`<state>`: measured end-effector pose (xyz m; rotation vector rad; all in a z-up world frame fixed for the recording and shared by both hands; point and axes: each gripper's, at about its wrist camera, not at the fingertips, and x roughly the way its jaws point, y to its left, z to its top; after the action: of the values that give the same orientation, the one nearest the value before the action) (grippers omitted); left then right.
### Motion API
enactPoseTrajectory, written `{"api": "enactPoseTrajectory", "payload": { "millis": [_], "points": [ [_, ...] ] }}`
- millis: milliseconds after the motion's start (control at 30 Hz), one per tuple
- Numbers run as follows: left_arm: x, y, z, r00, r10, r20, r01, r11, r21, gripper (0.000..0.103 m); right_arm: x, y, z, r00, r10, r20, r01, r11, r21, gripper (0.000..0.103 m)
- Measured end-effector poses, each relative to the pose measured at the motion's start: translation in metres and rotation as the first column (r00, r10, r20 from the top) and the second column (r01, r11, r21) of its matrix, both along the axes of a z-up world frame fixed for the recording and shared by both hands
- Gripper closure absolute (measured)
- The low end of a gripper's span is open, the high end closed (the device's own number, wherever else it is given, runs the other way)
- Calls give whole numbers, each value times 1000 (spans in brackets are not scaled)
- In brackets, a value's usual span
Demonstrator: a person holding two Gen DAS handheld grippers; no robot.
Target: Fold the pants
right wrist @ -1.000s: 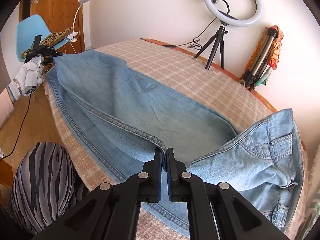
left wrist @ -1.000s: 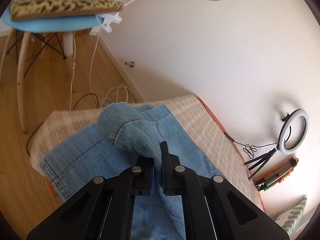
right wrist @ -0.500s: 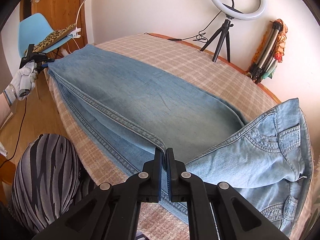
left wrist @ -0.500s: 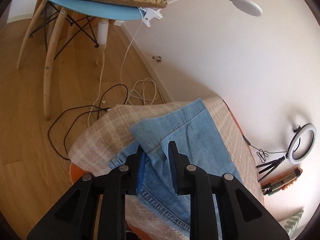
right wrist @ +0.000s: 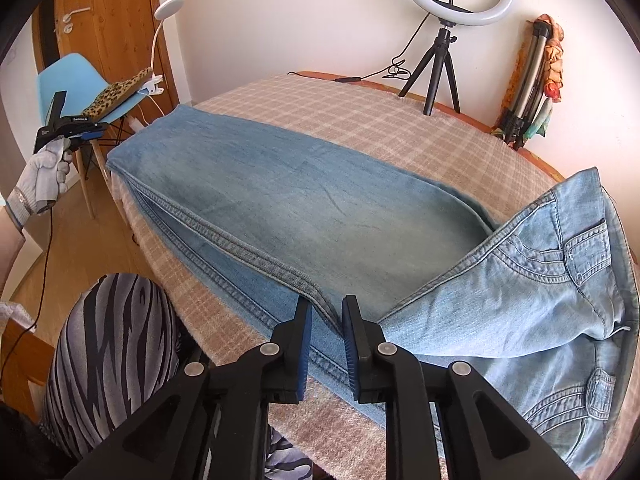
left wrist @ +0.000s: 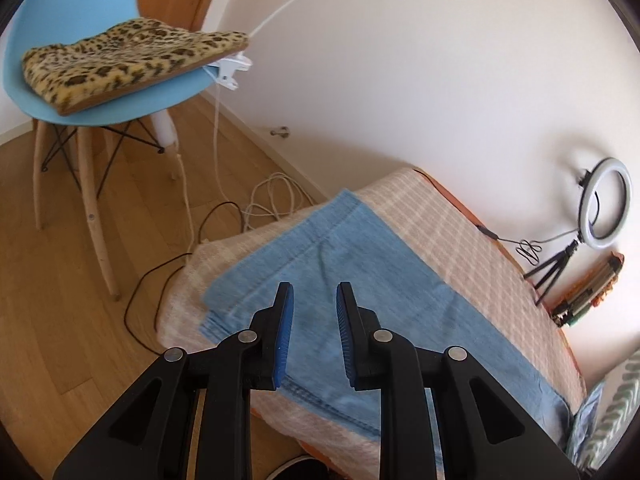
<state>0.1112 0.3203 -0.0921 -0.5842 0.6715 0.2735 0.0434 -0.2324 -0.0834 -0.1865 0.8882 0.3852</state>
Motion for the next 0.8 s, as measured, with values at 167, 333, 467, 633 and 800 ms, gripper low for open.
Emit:
{"api": "enactPoseTrajectory", "payload": {
  "millis": [167, 333, 467, 633, 800],
  "points": [
    [28, -70, 15, 977, -212, 22, 212, 977, -13, 81, -7, -21, 15, 997, -66, 32, 64, 996, 55, 72],
    [59, -153, 26, 899, -437, 40, 438, 897, -50, 70, -14, -59, 25, 980, -189, 63, 184, 980, 82, 68],
    [84, -218, 29, 817, -575, 37, 575, 812, -96, 62, -13, -105, 31, 951, -305, 47, 296, 945, 136, 68],
    [110, -305, 36, 683, -730, 5, 727, 679, -101, 62, -16, -159, 34, 901, -432, 39, 423, 895, 142, 67],
    [131, -388, 45, 546, -838, -10, 832, 544, -109, 58, -26, -205, 29, 850, -527, 15, 519, 841, 156, 67]
  ]
}}
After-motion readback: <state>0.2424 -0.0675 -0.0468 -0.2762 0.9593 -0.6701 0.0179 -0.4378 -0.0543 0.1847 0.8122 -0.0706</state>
